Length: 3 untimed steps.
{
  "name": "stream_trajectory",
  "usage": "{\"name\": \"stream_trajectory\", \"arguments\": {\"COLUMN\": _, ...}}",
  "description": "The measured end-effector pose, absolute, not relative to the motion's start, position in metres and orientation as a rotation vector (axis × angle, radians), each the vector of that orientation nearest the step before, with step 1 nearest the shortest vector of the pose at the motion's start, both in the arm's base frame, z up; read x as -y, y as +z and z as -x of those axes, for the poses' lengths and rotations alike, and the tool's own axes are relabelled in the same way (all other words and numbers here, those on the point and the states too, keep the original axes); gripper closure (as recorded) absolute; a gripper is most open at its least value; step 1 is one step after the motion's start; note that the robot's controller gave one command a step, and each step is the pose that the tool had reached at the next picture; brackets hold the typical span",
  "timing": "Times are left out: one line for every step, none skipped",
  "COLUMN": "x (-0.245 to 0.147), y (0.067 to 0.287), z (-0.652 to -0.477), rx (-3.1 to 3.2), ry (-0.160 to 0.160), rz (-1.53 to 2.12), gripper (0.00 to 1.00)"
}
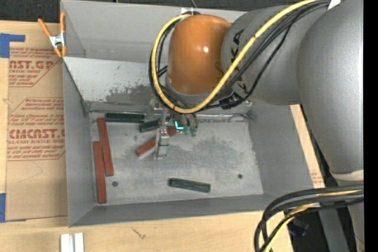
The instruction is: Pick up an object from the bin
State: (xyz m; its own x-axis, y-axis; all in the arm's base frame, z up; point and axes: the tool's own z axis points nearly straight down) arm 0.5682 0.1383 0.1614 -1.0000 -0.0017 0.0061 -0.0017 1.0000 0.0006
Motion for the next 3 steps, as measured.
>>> {"name": "stream_trajectory", "arguments": {"x": -0.138, "y": 0.165, "z": -0.57, "rx": 3.143, "ry": -0.003, "rz": -0.001, "gripper": 0.0}}
{"name": "stream_trajectory", "arguments": {"x": -0.124, "y": 0.132, "z": -0.581, "rx": 3.15, "ry": -0.004, "rz": -0.093, "gripper": 0.0}}
{"name": "stream_trajectory", "arguments": {"x": -0.115, "y": 0.086, "z": -0.572, "rx": 3.126, "ry": 0.0, "rz": -0.34, "gripper": 0.0}}
